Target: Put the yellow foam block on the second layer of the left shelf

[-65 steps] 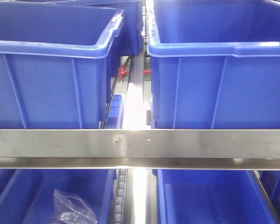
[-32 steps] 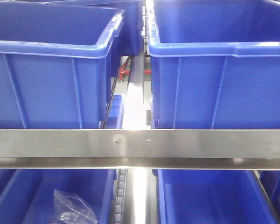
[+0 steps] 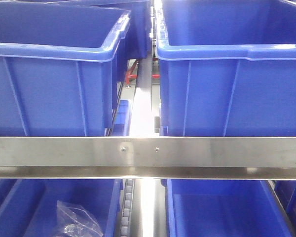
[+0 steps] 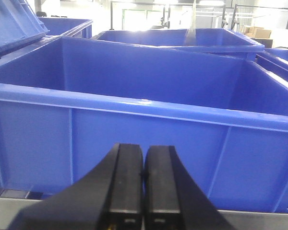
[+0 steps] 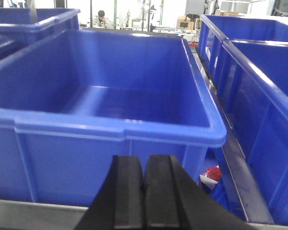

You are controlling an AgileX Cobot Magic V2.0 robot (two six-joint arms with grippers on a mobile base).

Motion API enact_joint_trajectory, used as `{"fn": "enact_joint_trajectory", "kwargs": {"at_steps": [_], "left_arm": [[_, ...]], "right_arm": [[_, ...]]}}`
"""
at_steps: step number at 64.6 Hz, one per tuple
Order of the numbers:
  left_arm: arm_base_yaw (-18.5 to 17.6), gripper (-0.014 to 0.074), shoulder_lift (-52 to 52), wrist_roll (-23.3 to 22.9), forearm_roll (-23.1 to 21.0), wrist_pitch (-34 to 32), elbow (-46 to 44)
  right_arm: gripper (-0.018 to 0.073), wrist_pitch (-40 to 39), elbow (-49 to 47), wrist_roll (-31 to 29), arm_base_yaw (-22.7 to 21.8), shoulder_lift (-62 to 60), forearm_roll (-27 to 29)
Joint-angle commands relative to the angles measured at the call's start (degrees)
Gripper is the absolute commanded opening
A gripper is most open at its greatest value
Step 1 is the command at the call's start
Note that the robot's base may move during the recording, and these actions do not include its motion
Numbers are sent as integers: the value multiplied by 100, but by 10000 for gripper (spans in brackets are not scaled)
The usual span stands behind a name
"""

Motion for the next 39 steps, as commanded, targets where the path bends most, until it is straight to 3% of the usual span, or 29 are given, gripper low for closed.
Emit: {"fn": "enact_joint_trajectory", "kwargs": {"at_steps": [1,14,25,39], "left_arm": [[8,136,-89,-26,-22,-503,140],[8,136,-89,-26,-22,-503,140],[8,136,-89,-26,-22,-503,140],[8,136,-89,-26,-22,-503,140]], "right_arm": [[54,-665,74,-84,-46,-204,30],[54,-730,319,-111,-46,-237,31],[54,-721,319,-558,-46,-237,618],[54,-657,319,-580,-46,-237,689]]}}
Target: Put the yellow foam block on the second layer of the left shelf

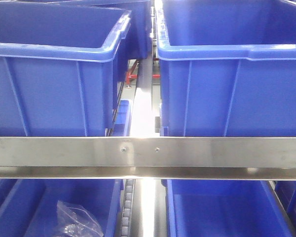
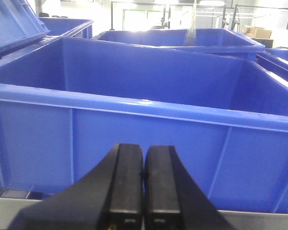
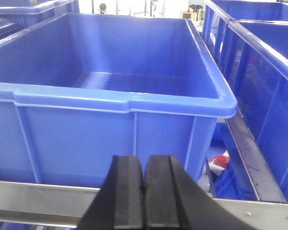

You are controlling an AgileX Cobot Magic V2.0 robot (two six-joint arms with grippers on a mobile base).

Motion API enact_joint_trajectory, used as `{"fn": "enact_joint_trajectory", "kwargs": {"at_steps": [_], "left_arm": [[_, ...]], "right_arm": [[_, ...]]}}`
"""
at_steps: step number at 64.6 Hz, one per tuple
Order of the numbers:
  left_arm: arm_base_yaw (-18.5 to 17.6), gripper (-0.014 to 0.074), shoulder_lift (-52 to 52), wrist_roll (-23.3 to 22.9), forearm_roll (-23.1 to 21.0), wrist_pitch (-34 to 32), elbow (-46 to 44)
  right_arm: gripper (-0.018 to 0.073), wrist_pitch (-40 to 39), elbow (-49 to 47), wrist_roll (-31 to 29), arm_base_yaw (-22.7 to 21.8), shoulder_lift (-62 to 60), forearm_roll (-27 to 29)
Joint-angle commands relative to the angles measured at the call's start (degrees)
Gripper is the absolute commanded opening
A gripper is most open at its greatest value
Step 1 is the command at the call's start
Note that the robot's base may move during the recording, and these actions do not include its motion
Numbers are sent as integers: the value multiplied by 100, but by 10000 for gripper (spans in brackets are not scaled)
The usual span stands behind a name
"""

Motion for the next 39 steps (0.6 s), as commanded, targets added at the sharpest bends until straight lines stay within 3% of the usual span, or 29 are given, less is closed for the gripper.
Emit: {"fn": "enact_joint_trajectory", "kwargs": {"at_steps": [1,39], "left_arm": [[8,136,-89,-26,-22,-503,140],[8,136,-89,-26,-22,-503,140]], "right_arm": [[54,-502,-128,-75,-33,-109,34],[54,-354,-133,-75,-33,-109,8]]}}
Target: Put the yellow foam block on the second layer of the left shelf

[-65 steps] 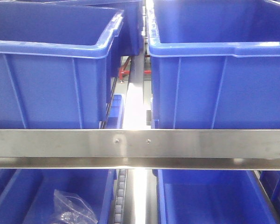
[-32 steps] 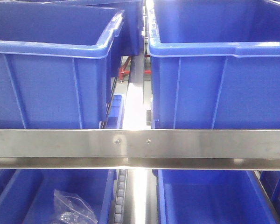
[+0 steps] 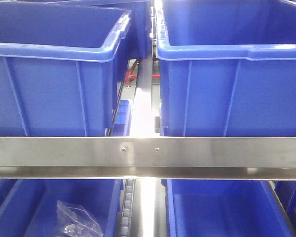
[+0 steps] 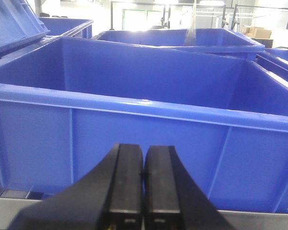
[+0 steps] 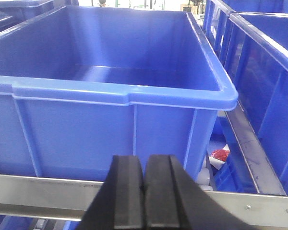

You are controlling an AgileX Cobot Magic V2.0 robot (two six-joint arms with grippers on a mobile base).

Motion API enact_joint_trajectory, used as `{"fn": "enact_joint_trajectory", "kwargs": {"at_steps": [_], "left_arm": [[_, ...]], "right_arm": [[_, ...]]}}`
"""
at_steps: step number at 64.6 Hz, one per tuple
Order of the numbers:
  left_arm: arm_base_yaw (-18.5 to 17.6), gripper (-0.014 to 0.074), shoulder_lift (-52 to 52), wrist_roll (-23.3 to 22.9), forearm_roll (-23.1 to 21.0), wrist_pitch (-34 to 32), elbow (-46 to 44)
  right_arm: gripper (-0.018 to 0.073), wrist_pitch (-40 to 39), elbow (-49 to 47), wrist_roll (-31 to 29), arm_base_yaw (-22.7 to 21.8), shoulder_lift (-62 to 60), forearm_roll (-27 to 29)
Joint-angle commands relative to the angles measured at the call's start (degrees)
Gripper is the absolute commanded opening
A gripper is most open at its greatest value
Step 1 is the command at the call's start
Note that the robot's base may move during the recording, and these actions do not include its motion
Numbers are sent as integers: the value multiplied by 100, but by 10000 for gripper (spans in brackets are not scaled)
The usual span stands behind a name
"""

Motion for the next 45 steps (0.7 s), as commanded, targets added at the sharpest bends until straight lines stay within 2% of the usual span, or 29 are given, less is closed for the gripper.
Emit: {"fn": "enact_joint_trajectory", "kwargs": {"at_steps": [1,45], "left_arm": [[8,136,-89,-26,-22,-503,140],[8,136,-89,-26,-22,-503,140]], "right_arm": [[54,-476,-133,-58,-33,-109,-3],[54,-476,-133,-58,-33,-109,-3]]}}
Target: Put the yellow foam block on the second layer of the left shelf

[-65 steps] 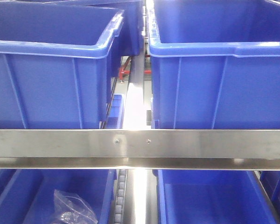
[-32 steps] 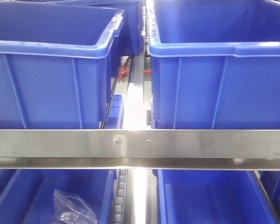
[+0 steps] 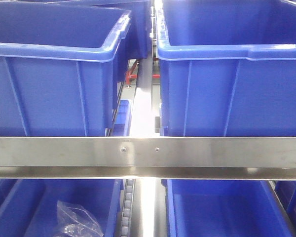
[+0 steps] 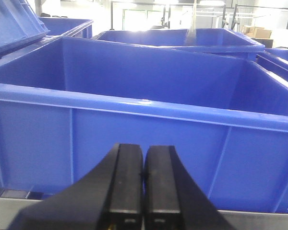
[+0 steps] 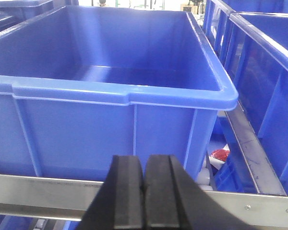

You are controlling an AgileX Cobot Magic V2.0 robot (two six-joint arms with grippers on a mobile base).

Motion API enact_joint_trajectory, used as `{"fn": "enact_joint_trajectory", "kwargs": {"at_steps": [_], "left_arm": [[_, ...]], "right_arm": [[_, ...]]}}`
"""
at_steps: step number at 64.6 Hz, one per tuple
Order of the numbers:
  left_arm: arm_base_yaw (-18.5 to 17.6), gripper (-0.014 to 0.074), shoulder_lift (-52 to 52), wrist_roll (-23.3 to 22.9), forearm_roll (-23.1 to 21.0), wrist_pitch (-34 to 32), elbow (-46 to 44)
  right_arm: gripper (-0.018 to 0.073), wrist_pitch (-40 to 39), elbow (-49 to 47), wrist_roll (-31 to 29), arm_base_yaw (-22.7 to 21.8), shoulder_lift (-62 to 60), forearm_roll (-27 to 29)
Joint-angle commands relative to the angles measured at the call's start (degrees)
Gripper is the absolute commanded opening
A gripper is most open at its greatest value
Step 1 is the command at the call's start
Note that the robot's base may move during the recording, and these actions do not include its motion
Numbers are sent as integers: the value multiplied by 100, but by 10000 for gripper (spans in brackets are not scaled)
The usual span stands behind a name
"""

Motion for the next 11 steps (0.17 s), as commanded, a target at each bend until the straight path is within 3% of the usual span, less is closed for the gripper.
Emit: {"fn": "enact_joint_trajectory", "kwargs": {"at_steps": [1,11], "left_arm": [[8,136,-89,-26,-22,-503,140],[8,136,-89,-26,-22,-503,140]], "right_arm": [[54,-485,-133,-58,-33,-109,-3],[54,-485,-133,-58,-33,-109,-3]]}}
